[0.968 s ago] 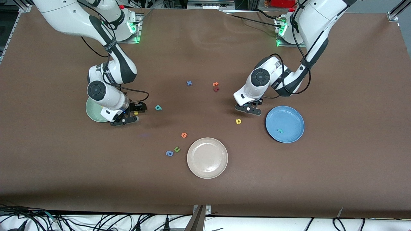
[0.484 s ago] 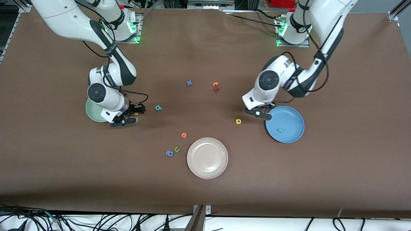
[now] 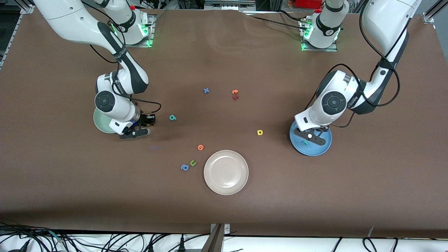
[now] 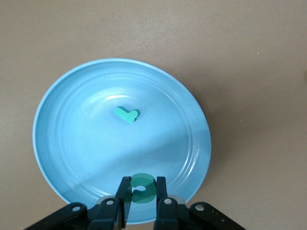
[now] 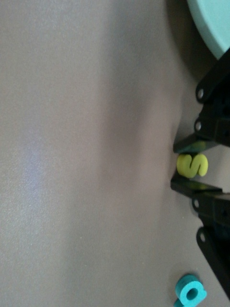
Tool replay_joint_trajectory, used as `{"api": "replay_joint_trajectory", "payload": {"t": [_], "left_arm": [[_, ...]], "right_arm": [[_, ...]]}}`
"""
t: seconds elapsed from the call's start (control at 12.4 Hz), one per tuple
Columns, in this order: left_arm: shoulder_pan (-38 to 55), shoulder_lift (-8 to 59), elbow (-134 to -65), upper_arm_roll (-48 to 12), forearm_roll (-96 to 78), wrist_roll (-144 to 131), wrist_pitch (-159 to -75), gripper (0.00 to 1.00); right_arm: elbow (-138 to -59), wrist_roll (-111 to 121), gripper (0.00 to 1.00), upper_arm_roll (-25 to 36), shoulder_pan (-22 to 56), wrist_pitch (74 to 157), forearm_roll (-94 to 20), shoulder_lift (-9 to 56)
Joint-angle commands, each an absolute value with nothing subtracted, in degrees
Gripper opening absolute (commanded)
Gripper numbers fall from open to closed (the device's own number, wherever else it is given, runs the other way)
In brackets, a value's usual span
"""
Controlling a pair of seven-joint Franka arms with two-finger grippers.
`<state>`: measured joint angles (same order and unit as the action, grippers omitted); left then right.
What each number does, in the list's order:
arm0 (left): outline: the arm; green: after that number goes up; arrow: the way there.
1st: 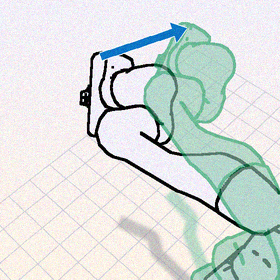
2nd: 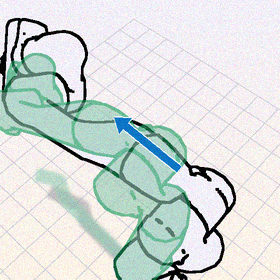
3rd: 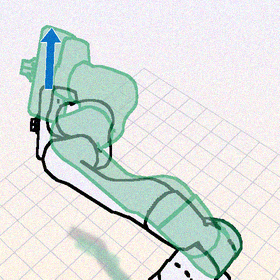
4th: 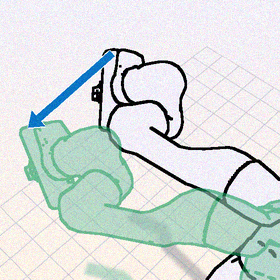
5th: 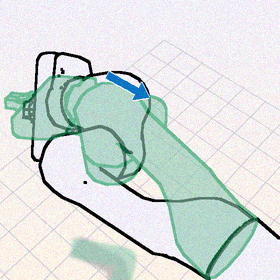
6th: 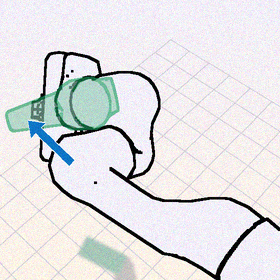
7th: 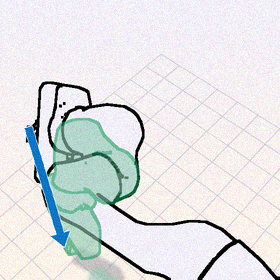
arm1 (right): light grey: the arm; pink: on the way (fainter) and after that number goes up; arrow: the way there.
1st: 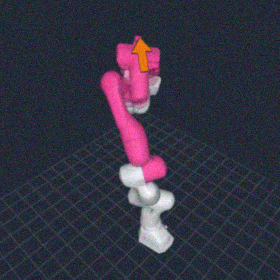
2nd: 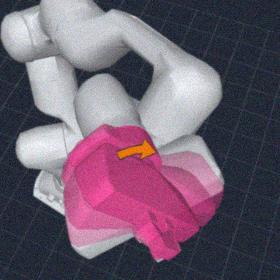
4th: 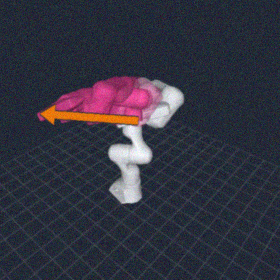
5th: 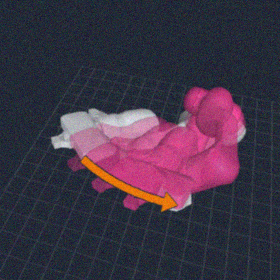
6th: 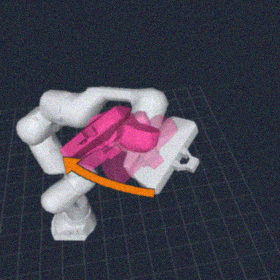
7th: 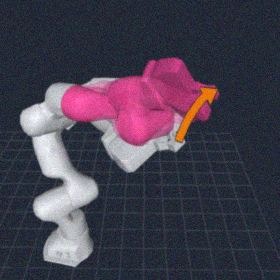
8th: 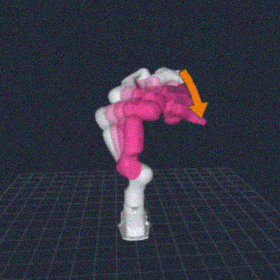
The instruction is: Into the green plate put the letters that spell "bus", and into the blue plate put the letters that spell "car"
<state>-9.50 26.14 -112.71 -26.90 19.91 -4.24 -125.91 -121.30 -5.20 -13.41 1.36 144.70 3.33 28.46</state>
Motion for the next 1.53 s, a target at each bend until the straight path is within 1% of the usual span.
{"api": "replay_joint_trajectory", "payload": {"t": [0.0, 0.08, 0.16, 0.32, 0.48, 0.56, 0.73, 0.81, 0.89, 1.05, 1.13, 1.21, 1.29, 1.37, 1.45], "left_arm": [[-9.49, 27.50, -109.96, -27.33, 22.66, -3.69, -125.24, 0.38], [-9.49, 27.68, -109.26, -27.33, 22.85, -3.69, -125.24, 0.81], [-9.49, 27.69, -108.81, -27.42, 22.85, -3.87, -125.16, 1.00], [-9.14, 27.77, -107.50, -27.42, 22.76, -3.95, -125.16, 1.00], [-8.53, 28.56, -105.83, -27.60, 22.06, -4.30, -125.16, 0.98], [-8.18, 29.78, -104.25, -27.95, 21.71, -4.65, -125.16, 0.98], [-5.37, 32.85, -99.69, -27.95, 20.92, -6.67, -125.16, 0.98], [-3.88, 35.05, -97.49, -27.86, 21.01, -8.16, -125.16, 0.98], [-1.95, 37.42, -94.51, -27.77, 21.27, -8.87, -125.16, 0.95], [2.18, 43.04, -87.22, -27.43, 21.01, -8.96, -125.16, 0.94], [2.89, 46.37, -83.62, -27.42, 20.92, -8.96, -125.33, 0.94], [4.64, 47.89, -82.02, -27.42, 20.83, -9.23, -125.25, 0.94], [6.31, 47.81, -82.35, -27.42, 21.18, -12.01, -125.24, 0.94], [6.85, 47.73, -84.35, -27.42, 21.62, -17.70, -125.24, 0.95], [7.73, 47.64, -86.99, -27.33, 22.14, -25.06, -125.42, 0.99]], "right_arm": [[-120.67, -4.92, 0.00, -13.62, 0.97, 144.76, 4.04, 29.27], [-120.59, -4.66, 0.00, -13.36, 0.97, 144.15, 4.04, 28.22], [-120.15, -4.57, 0.00, -12.66, 0.88, 141.10, 3.96, 26.56], [-116.48, -4.75, 0.00, -11.43, 0.88, 129.44, 3.52, 21.64], [-111.29, -5.27, 0.00, -9.41, 0.88, 116.25, 3.25, 18.82], [-110.57, -5.27, 0.00, -7.84, 0.88, 112.36, 3.25, 17.07], [-111.18, -4.05, 0.00, -4.07, 0.88, 109.44, 3.34, 14.51], [-111.53, -2.22, 0.00, -1.87, 0.79, 108.81, 3.34, 14.50], [-112.66, 0.33, 0.00, 0.16, 0.79, 109.42, 3.34, 14.59], [-115.03, 4.72, 0.00, 3.94, 0.79, 111.00, 3.25, 15.12], [-117.05, 5.79, 0.00, 5.09, 0.79, 113.09, 3.08, 15.12], [-119.77, 5.89, 0.00, 5.18, 0.79, 116.42, 3.08, 15.03], [-122.58, 5.98, 0.00, 5.27, 0.70, 120.89, 3.08, 15.12], [-124.43, 5.98, 0.00, 5.45, 0.70, 124.59, 3.08, 15.29], [-125.15, 5.89, 0.00, 5.45, 0.79, 126.54, 3.08, 16.16]]}}
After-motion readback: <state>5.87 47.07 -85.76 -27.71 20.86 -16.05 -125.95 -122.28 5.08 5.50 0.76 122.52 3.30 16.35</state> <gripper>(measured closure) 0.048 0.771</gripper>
